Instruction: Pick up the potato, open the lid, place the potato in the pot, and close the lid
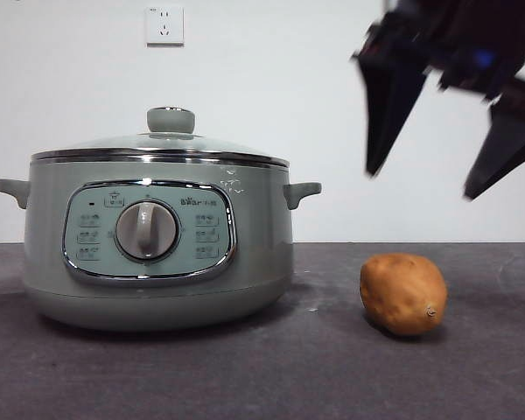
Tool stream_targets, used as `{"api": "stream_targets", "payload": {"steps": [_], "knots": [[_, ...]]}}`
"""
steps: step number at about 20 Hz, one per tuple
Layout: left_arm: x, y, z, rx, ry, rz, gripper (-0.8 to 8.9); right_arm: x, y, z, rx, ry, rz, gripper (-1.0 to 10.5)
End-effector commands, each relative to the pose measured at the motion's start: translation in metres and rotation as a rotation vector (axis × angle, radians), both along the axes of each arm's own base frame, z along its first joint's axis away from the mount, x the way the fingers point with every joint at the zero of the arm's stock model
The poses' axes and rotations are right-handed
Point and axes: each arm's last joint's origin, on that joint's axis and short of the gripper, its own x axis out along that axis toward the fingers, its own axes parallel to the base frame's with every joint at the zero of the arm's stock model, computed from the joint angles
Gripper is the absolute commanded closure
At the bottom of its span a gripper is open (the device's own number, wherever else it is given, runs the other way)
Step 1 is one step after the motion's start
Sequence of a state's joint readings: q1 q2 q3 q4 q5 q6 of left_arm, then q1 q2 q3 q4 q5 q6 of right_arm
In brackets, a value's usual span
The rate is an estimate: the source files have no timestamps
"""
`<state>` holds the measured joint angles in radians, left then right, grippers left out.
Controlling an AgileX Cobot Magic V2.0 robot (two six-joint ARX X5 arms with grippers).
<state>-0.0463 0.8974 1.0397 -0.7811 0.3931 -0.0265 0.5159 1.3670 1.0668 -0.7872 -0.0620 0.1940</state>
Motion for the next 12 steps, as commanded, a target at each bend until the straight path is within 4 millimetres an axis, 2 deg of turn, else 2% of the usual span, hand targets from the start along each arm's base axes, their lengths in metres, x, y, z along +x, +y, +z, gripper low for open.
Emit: {"api": "stream_targets", "payload": {"steps": [1, 3, 5, 10, 12], "knots": [[0.000, 0.000, 0.002, -0.005, -0.010, -0.001, 3.97, 0.011, 0.011, -0.015, -0.018, 0.019, -0.015, 3.3], [0.000, 0.000, 0.002, -0.004, -0.010, 0.000, 3.97, 0.020, 0.018, -0.030, -0.025, 0.043, -0.024, 3.3], [0.000, 0.000, 0.002, -0.004, -0.008, 0.000, 3.97, 0.028, 0.023, -0.044, -0.039, 0.068, -0.026, 3.9], [0.000, 0.000, 0.001, -0.003, -0.006, 0.001, 3.97, 0.038, 0.029, -0.071, -0.078, 0.126, -0.029, 4.0], [0.000, 0.000, 0.001, -0.003, -0.006, 0.001, 3.97, 0.040, 0.029, -0.074, -0.111, 0.114, -0.060, 5.5]]}}
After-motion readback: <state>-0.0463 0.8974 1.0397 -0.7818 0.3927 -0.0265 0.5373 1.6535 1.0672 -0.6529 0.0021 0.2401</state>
